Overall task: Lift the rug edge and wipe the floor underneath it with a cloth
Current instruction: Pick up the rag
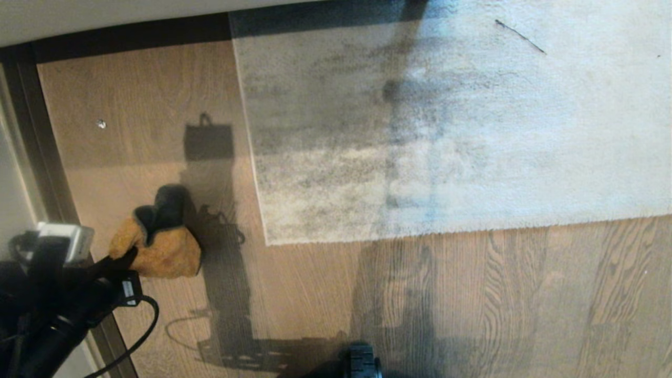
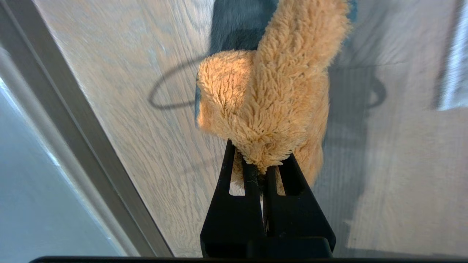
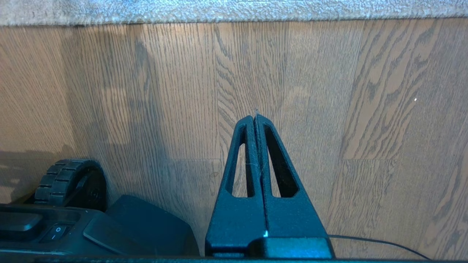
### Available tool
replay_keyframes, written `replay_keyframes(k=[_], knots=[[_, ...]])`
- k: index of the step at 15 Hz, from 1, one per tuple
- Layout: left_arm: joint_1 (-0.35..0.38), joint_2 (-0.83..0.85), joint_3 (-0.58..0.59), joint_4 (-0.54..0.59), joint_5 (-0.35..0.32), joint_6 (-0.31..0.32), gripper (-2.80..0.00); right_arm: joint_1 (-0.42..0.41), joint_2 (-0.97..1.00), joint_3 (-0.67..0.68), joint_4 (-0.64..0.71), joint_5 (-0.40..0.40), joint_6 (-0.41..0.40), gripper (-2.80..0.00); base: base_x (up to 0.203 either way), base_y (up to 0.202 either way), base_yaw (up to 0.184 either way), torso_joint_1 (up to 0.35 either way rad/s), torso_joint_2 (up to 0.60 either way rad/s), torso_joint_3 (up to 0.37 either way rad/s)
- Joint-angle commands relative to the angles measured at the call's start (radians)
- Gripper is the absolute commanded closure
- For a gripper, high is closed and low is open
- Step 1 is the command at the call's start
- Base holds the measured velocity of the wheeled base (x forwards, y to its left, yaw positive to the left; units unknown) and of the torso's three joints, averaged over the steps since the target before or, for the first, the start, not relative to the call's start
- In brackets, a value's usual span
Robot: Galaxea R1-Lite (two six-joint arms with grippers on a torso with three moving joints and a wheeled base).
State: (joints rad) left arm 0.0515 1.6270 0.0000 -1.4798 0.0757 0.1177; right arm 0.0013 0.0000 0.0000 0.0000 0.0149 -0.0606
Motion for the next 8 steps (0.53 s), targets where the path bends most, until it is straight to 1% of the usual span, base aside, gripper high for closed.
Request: replay_keyframes(k=[1,3,5,8], knots=[[-0.003,-0.155,0.0,0.071,-0.008,0.001,0.0,0.0,0.0,0.0,0.0,0.0,-0.001,0.0,0.0,0.0,0.0,0.0,0.0,0.0],[-0.006,-0.305,0.0,0.223,-0.046,0.002,0.0,0.0,0.0,0.0,0.0,0.0,-0.001,0.0,0.0,0.0,0.0,0.0,0.0,0.0],[-0.004,-0.494,0.0,0.401,-0.084,0.001,0.0,0.0,0.0,0.0,0.0,0.0,-0.001,0.0,0.0,0.0,0.0,0.0,0.0,0.0],[-0.004,-0.769,0.0,0.689,-0.116,-0.006,0.0,0.0,0.0,0.0,0.0,0.0,-0.001,0.0,0.0,0.0,0.0,0.0,0.0,0.0]])
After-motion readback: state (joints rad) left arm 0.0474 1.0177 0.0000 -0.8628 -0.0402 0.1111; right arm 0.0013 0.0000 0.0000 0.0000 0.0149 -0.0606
